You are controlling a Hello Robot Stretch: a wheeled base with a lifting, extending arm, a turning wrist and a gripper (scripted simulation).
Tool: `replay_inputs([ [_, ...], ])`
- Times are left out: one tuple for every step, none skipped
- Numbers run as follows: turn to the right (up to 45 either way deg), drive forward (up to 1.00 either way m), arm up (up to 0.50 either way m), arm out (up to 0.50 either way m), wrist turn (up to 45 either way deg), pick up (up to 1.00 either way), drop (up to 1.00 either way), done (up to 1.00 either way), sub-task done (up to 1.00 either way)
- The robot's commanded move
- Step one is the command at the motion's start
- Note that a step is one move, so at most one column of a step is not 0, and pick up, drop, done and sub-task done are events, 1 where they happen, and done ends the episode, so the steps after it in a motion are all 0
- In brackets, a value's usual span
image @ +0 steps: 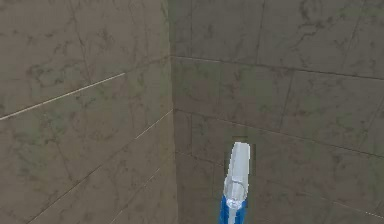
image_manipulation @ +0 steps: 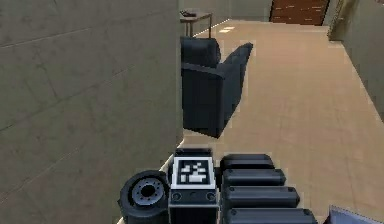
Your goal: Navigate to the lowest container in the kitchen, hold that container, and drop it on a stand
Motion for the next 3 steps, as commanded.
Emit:
replay_inputs([
  [6.0,0.0,0.0,0.0,0.0,0.0,0.0,0.0,0.0],
  [-45.0,0.0,0.0,0.0,0.0,0.0,0.0,0.0,0.0],
  [-45.0,0.0,0.0,0.0,0.0,0.0,0.0,0.0,0.0],
])
